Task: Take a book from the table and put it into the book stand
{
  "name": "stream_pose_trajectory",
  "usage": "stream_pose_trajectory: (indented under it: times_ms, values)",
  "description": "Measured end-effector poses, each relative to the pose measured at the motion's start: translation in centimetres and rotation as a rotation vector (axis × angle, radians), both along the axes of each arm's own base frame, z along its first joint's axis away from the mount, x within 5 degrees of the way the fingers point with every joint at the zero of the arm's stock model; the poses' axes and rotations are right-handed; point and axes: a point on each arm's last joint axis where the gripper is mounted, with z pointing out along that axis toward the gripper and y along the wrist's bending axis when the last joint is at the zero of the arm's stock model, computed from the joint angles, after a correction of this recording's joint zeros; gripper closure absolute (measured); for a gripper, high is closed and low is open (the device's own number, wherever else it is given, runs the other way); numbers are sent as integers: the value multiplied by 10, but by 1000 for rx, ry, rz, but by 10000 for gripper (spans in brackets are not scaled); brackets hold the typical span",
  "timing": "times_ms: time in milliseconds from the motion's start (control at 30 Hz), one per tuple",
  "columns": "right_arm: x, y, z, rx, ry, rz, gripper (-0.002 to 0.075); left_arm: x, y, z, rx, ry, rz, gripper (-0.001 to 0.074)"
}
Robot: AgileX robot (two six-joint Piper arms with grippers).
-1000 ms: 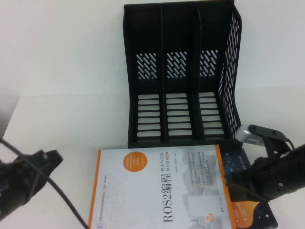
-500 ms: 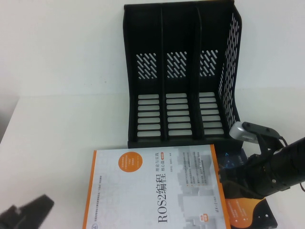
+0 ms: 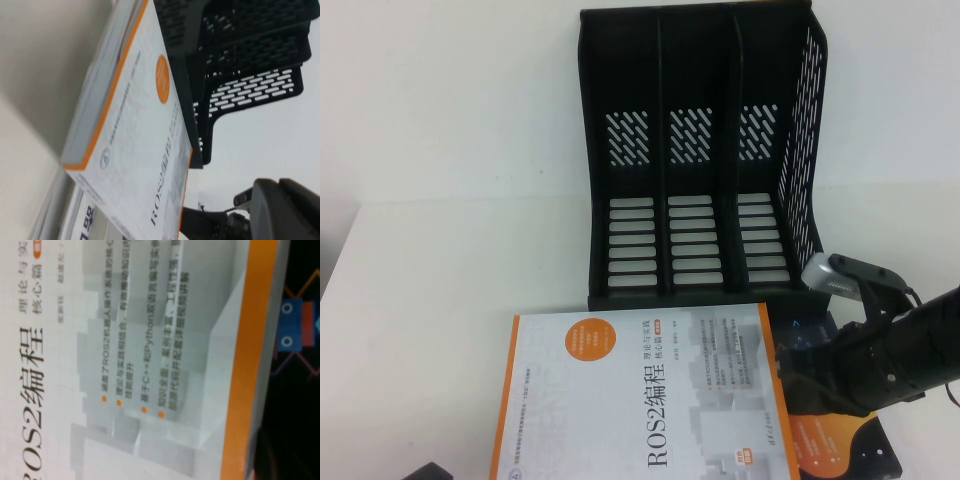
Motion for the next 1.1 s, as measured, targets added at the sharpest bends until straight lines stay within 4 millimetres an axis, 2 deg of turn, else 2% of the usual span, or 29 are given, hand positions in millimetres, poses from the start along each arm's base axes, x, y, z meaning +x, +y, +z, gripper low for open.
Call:
stream_pose_trajectory:
  times_ms: [300, 533, 600, 667, 733, 833, 933, 1100]
  values:
    - [1, 2, 0, 4, -12, -13, 724, 3, 5, -2, 15, 19, 63, 739]
    - [2, 2, 0, 5, -17, -21, 724, 1, -2, -1, -11, 25, -19, 727]
    - [2, 2, 0, 6, -22, -29, 724, 0, -5, -1, -25, 33, -54, 667]
    - [3, 2, 0, 6, -29, -35, 724, -1, -7, -1, -39, 45, -82, 564]
    - [5, 1, 2, 2, -52, -49, 724, -1, -8, -2, -80, 81, -84, 419]
    - [7, 0, 6, -1, -90, -68, 724, 1, -8, -4, -160, 157, -56, 253]
    - [8, -1, 10, 1, -116, -77, 724, 4, -6, -7, -190, 214, -17, 207]
    - [7, -1, 15, 7, -132, -76, 724, 12, 2, -16, -80, 252, 68, 235]
